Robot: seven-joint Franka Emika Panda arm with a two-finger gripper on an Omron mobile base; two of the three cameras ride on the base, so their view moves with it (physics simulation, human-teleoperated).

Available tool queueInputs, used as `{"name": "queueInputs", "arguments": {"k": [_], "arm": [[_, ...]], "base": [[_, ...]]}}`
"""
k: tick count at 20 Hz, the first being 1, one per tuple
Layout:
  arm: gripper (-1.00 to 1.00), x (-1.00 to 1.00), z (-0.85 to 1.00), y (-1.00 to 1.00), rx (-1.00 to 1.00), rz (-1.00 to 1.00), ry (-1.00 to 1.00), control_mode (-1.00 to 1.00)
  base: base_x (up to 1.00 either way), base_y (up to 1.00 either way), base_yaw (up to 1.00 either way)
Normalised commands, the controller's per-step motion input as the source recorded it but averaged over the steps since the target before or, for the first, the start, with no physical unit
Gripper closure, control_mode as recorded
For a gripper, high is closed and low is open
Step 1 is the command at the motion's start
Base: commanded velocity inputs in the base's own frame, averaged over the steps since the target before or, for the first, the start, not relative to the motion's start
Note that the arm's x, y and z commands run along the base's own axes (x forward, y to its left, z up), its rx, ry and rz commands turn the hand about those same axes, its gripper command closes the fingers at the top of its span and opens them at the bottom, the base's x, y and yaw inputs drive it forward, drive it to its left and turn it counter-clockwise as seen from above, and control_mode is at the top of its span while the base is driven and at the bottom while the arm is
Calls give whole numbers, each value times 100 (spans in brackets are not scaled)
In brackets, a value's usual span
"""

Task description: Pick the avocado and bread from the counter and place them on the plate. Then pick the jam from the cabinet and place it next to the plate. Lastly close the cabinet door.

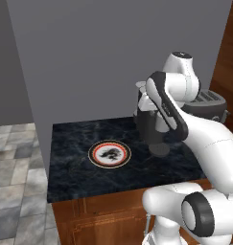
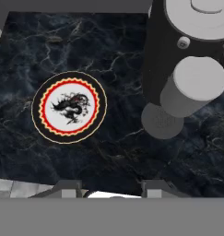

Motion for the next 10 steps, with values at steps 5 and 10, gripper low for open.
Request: {"name": "queueInputs", "arguments": {"k": [5, 10], "arm": [[-100, 0, -1, -19, 1, 0, 0, -100], [-100, 0, -35, -46, -1, -1, 5, -100]], "base": [[0, 0, 0], [0, 0, 0]]}}
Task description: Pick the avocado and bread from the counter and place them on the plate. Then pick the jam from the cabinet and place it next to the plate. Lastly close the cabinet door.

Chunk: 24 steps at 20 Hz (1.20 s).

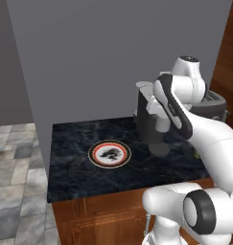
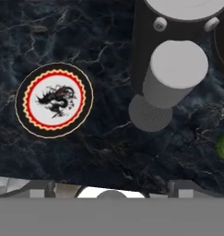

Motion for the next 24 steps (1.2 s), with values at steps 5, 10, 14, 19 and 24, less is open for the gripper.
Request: {"name": "queueInputs", "arguments": {"k": [5, 10, 14, 19, 24], "arm": [[-100, 0, -39, -54, -1, -6, 11, -100], [-100, 0, -31, -54, 0, -9, 10, -100], [-100, 0, -27, -49, 0, -8, 8, -100], [-100, 0, -26, -55, 0, -8, 6, -100], [-100, 0, -27, -55, 0, -8, 6, -100]], "base": [[0, 0, 0], [0, 0, 0], [0, 0, 0], [0, 0, 0], [0, 0, 0]]}}
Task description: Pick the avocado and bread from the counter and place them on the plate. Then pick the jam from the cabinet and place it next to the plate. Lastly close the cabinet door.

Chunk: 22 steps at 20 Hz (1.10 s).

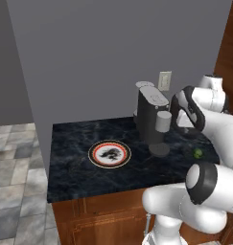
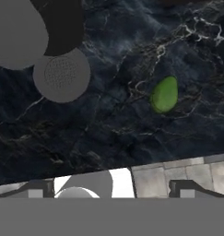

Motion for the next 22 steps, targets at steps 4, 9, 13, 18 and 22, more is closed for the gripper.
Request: {"name": "queueInputs", "arguments": {"k": [4, 9, 13, 18, 22], "arm": [[-100, 6, -28, -47, 0, -8, 5, -100], [-100, 8, -26, -45, 0, -7, 5, -100], [-100, 16, -28, -38, 0, -5, 6, -100], [-100, 25, -26, -29, 0, -2, 6, -100], [-100, 25, -25, -18, 0, 0, 4, -100]], "base": [[0, 0, 0], [0, 0, 0], [0, 0, 0], [0, 0, 0], [0, 0, 0]]}}
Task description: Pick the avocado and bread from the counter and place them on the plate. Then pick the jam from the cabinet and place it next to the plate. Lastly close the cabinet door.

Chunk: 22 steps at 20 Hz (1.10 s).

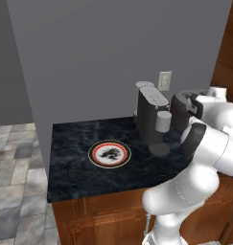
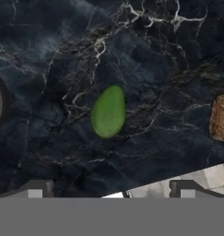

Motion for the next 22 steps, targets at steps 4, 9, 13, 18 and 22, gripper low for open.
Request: {"name": "queueInputs", "arguments": {"k": [4, 9, 13, 18, 22], "arm": [[-100, 19, -25, -8, 0, 0, 0, -100], [-100, 6, -34, -6, 0, 2, 0, -100], [-100, 0, -29, -12, 0, 11, 0, -100], [-100, 0, -10, -6, 0, 12, 0, -100], [-100, 0, 0, 0, 0, 12, 0, -100]], "base": [[0, 0, 0], [0, 0, 0], [0, 0, 0], [0, 0, 0], [0, 0, 0]]}}
